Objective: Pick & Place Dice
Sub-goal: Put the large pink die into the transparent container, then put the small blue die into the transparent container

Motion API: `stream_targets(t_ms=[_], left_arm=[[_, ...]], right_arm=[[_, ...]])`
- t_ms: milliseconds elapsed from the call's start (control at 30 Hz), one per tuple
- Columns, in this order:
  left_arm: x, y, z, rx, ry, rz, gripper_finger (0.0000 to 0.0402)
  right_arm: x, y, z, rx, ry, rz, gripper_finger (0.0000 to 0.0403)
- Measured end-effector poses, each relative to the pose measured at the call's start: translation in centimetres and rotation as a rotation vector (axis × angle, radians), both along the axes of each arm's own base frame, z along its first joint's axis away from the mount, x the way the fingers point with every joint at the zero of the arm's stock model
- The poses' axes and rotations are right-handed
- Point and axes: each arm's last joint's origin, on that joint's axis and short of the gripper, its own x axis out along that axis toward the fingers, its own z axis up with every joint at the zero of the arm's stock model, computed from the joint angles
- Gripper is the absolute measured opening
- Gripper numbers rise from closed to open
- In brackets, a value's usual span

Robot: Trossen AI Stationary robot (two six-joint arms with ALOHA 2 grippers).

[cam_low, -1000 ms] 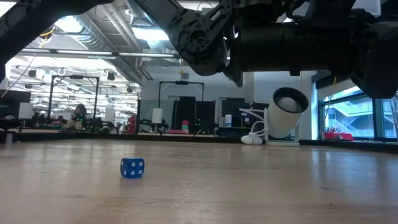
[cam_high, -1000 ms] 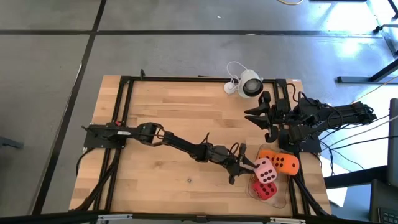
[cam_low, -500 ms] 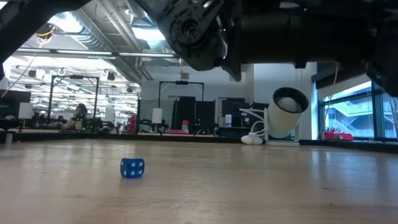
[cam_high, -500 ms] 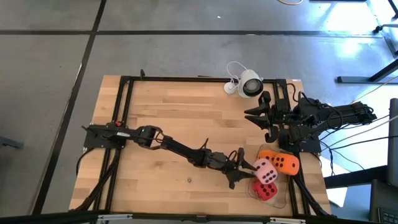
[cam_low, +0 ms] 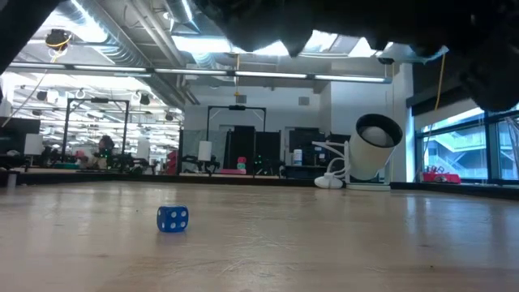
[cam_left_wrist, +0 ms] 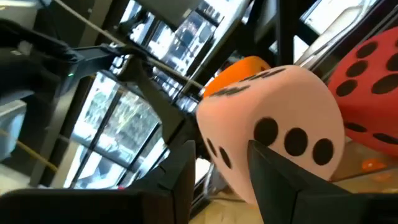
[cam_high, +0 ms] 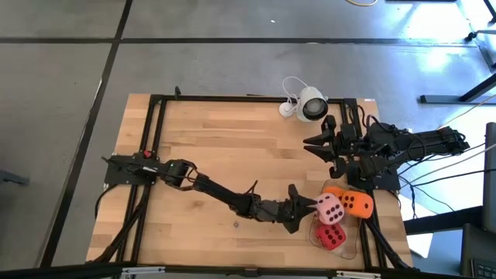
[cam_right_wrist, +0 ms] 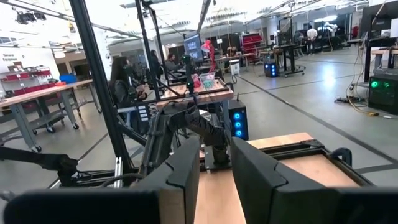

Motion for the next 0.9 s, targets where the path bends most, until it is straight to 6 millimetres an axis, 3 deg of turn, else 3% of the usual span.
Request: stream_targets(t_ms=[433,633,900], left_arm=[[-2.6,-3.6,3.0,-0.046,0.146,-0.007,0.0139],[-4.5,-3.3,5.1,-0.087,0.3,0.066,0.0139],[-8.2,-1.5,7.5,-0.349,0.529,0.155,0.0138]], right_arm=[[0.0,0.0,0.0,-0.015,-0.003,-0.003,0.0093],[0.0,0.0,0.1,-0.014,-0.008,-0.003,0.0093],[0.0,0.0,0.1,-0.022,-0.008,-0.006,0.0093]])
